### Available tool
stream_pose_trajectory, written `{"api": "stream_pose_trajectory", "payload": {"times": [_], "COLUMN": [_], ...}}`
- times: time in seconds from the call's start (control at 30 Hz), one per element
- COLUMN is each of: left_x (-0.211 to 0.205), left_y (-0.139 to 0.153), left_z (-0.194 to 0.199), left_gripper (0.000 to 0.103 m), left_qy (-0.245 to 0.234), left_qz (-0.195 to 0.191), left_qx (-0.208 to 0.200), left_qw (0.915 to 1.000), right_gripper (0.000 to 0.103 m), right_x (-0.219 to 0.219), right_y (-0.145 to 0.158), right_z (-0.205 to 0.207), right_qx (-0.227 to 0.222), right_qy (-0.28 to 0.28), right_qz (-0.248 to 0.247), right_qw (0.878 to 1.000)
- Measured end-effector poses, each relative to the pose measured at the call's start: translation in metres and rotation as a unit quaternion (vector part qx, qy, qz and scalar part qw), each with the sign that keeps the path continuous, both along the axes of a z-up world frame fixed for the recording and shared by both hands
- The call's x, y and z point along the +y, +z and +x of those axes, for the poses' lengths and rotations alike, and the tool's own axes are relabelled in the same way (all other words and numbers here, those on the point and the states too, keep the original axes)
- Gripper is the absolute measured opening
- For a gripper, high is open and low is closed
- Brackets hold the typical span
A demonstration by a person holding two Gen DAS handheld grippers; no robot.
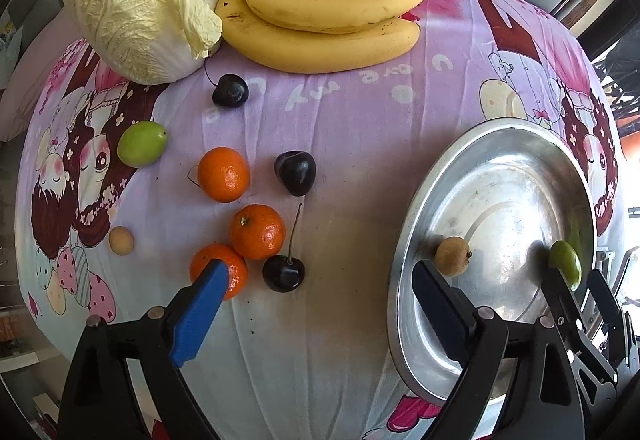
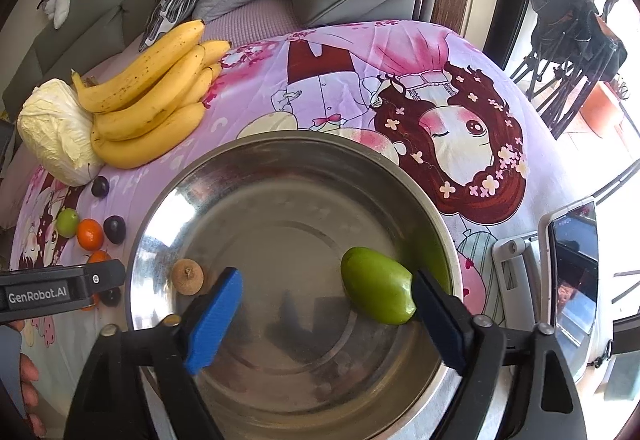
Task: Organize fruits
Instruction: 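Lift both grippers out of the steel bowl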
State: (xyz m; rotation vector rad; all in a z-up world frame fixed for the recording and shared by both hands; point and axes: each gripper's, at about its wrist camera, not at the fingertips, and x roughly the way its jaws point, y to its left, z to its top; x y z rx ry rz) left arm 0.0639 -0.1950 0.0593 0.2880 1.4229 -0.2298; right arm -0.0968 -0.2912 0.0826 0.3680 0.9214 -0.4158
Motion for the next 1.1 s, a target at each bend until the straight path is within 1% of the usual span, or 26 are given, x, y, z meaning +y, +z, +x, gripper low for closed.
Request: {"api": "stream_pose_trajectory", "payload": {"times": [0.03, 0.07, 0.37, 0.7, 1.0, 1.1], "left_x": [0.0, -0.002, 0.007, 0.023, 0.052, 0.065], "left_y": [-0.001, -0.004, -0.005, -0.005, -0.001, -0.001], "left_z": [0.001, 0.001, 0.003, 0.007, 0.016, 0.019], "left_gripper": [0.093, 0.093, 0.094, 0.094, 0.094, 0.094], "left_qy": [0.001, 0.003, 0.002, 0.005, 0.01, 0.02], "left_qz": [0.0, 0.0, 0.004, 0.002, 0.012, 0.012], "left_qx": [0.0, -0.001, -0.009, -0.013, -0.025, -0.025], "left_qw": [1.0, 1.0, 0.9999, 0.9999, 0.9996, 0.9994], "right_gripper": [0.103, 0.103, 0.103, 0.103, 0.103, 0.103], "right_x": [0.0, 0.001, 0.005, 0.04, 0.059, 0.071], "right_y": [0.0, 0.001, 0.003, 0.006, 0.018, 0.02], "right_z": [0.0, 0.0, 0.001, 0.014, 0.021, 0.027], "right_qx": [-0.001, -0.003, -0.011, -0.027, -0.051, -0.053], "right_qy": [0.001, 0.002, 0.012, 0.077, 0.1, 0.116], "right_qz": [-0.002, -0.004, 0.0, 0.033, 0.045, 0.05], "right_qw": [1.0, 1.0, 1.0, 0.996, 0.993, 0.991]}}
